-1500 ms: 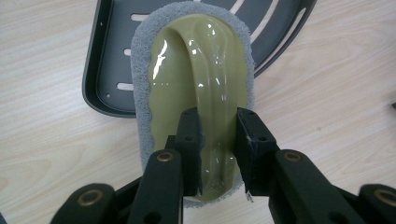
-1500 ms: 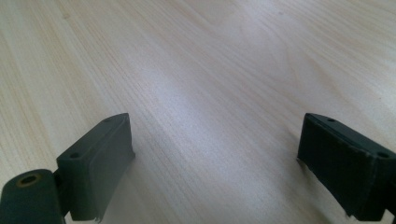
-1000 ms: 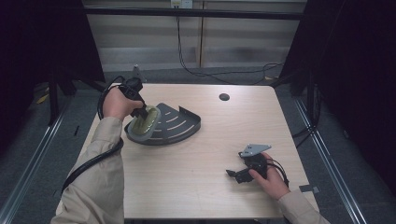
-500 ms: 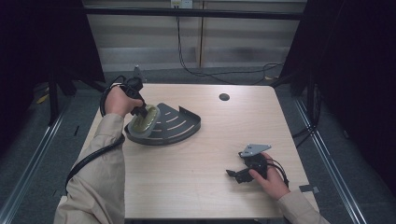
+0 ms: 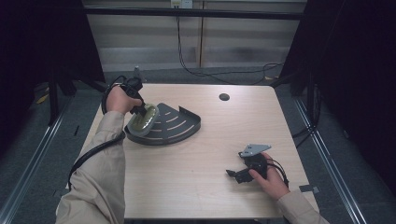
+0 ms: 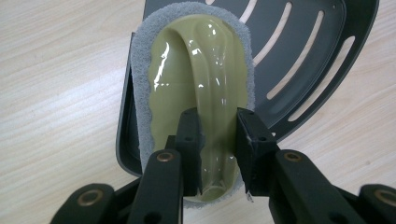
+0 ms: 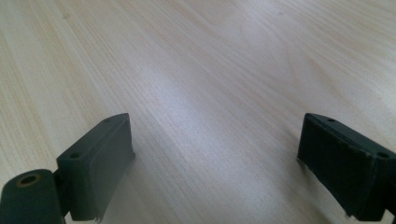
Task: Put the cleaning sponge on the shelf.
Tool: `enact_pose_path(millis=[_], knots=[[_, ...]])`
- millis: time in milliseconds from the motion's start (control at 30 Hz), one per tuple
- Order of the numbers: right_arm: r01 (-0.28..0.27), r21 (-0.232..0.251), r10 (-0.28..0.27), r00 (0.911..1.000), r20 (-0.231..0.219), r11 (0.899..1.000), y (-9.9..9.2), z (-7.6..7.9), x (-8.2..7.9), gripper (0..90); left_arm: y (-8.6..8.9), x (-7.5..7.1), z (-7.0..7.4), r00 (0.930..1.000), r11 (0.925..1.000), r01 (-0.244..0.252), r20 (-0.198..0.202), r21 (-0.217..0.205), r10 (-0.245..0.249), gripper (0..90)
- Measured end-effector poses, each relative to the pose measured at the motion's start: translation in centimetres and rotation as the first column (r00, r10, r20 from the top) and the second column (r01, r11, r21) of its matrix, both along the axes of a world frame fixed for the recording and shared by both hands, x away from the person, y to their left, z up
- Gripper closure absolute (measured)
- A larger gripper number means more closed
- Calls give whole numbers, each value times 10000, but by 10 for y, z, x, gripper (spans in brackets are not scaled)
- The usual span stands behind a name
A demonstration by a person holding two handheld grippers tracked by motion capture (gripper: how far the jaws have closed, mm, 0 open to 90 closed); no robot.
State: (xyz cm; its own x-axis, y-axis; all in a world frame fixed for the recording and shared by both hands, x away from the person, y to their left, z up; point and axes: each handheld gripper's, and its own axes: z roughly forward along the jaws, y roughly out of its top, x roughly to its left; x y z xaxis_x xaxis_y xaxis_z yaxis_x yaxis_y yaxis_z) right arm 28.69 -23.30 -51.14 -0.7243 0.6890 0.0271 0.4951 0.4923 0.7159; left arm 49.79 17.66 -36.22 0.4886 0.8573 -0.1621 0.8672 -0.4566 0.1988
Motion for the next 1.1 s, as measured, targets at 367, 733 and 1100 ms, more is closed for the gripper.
enact_pose_path(millis=[367, 733, 1100], knots=[[0, 1, 0, 10000, 0, 10000, 0, 0, 0, 95, -3, 7, -5, 9999, 9999, 123, -43, 9, -123, 723], [-3, -1, 3, 10000, 2, 10000, 0, 0, 0, 95, -6, 12, -6, 9999, 9999, 120, 46, 20, -120, 722], [3, 6, -3, 10000, -13, 10000, 0, 0, 0, 95, -8, 15, -13, 9999, 9999, 166, 48, 42, -166, 722]])
